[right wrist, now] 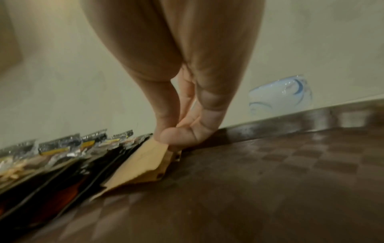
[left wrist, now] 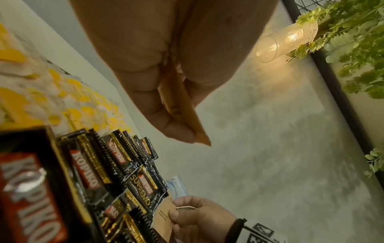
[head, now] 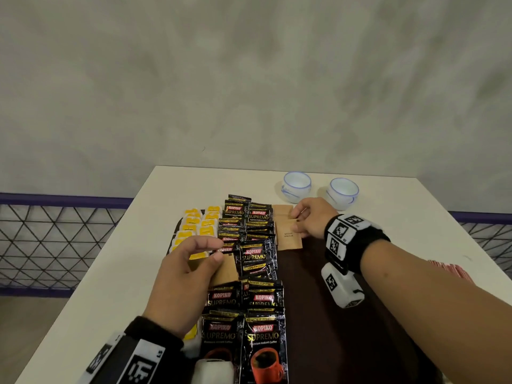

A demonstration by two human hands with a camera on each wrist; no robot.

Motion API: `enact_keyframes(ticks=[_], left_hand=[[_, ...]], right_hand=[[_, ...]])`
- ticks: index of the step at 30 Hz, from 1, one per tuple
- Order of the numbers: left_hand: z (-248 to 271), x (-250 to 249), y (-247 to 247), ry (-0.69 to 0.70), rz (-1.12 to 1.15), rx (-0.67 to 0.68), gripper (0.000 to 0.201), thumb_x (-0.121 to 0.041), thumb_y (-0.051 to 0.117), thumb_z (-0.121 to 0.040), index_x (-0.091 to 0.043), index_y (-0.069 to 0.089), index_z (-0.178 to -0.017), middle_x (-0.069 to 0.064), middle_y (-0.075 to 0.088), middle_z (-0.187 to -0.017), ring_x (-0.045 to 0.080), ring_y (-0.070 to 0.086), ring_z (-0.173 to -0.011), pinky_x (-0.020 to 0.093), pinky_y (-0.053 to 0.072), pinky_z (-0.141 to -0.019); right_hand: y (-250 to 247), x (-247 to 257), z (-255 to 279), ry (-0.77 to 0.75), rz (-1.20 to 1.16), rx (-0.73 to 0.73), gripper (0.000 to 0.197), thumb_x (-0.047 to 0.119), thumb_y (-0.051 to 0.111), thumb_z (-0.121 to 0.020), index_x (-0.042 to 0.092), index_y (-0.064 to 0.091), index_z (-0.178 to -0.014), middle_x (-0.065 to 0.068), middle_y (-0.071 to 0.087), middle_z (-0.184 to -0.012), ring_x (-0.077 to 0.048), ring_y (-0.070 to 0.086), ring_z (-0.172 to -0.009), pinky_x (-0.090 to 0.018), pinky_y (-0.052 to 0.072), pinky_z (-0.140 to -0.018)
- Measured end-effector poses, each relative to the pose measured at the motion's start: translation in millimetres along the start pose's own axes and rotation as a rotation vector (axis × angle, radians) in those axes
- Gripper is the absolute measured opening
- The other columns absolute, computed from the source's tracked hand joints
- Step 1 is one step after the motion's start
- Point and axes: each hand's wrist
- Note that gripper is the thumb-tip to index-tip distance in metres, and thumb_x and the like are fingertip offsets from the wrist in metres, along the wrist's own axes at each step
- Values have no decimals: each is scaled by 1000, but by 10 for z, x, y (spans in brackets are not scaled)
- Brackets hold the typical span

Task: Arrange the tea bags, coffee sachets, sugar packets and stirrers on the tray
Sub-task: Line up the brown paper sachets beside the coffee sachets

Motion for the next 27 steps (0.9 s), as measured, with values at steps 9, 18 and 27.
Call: enact_keyframes(ticks=[9,18,27], left_hand=[[37,-46,75,-24,12,25,21,-15,66,-73,-30,67,-88,16,69,-93,39,65,-83,50,55,-77],[18,-103,253,63,11,-19,30,8,63,-76,-19,67,-86,2,66,-98,21,62,-86,28,50,-65],[146,-147,477,85,80,39,12,-2,73,-75,-11,65,-75,4,69,-66,17,63,-61,31,50,-61]], right_hand=[[143,-79,-44,21,46,-125,28,5,74,-78,17,49,-85,-3,59,-76,-19,65,-54,-30,55,-57],[16,289,833,-153,-292,154,17,28,68,-85,16,56,-86,-8,63,-81,-20,61,-65,-34,54,-59],[109,149,1357,-134,-575,222,13,2,65,-86,13,62,-82,-6,59,-61,-14,55,-49,-25,48,-44]])
Point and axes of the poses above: each hand's wrist, its own z-axis away from the middle knuckle, its own y-axis out of the palm, x = y × z
